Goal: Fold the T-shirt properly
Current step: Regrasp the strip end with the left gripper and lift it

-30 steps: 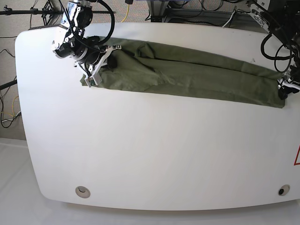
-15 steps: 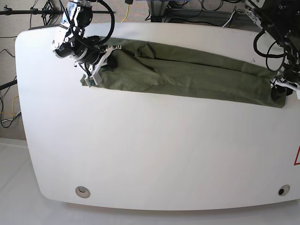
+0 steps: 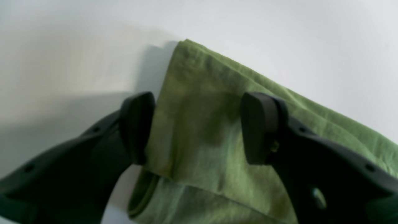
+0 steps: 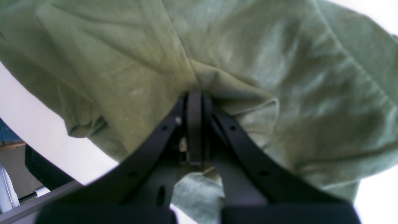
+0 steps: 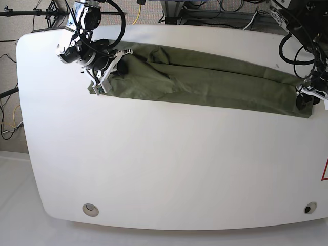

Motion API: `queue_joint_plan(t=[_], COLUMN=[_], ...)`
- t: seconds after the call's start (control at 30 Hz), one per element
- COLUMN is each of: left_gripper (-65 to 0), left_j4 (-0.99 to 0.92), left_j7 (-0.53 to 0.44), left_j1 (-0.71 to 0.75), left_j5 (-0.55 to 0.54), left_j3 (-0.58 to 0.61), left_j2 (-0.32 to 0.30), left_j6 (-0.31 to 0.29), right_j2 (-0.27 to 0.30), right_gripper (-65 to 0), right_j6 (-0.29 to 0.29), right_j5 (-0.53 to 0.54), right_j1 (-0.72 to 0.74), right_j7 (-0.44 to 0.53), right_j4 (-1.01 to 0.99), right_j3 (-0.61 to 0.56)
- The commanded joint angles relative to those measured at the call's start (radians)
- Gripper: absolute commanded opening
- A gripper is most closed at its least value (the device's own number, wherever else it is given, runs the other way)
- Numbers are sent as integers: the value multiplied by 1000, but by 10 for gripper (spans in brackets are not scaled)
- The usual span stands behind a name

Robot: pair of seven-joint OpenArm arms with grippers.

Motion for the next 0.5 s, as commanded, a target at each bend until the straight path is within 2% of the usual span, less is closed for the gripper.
queue_joint_plan(t=[0.0, 0.13, 0.27, 0.37, 0.47], left_gripper=[-289, -414, -567, -649, -650], left_j4=[-13, -13, -12, -15, -15], left_j7=[94, 97, 97, 97, 99], left_j1=[12, 12, 12, 12, 23], left_j5=[58, 62, 64, 64, 62], left_j3=[5, 6, 8, 8, 8], left_j2=[4, 26, 36, 38, 47], left_j6=[6, 6, 6, 6, 6], right_j2=[1, 1, 1, 1, 1], right_gripper=[-650, -650, -650, -650, -650], right_j6=[4, 4, 6, 6, 6], right_j5=[-15, -15, -15, -15, -15], right_j1=[-2, -2, -3, -3, -3], right_j7=[-18, -18, -18, -18, -18], right_j4=[11, 11, 11, 11, 11], right_j3=[0, 0, 0, 0, 0])
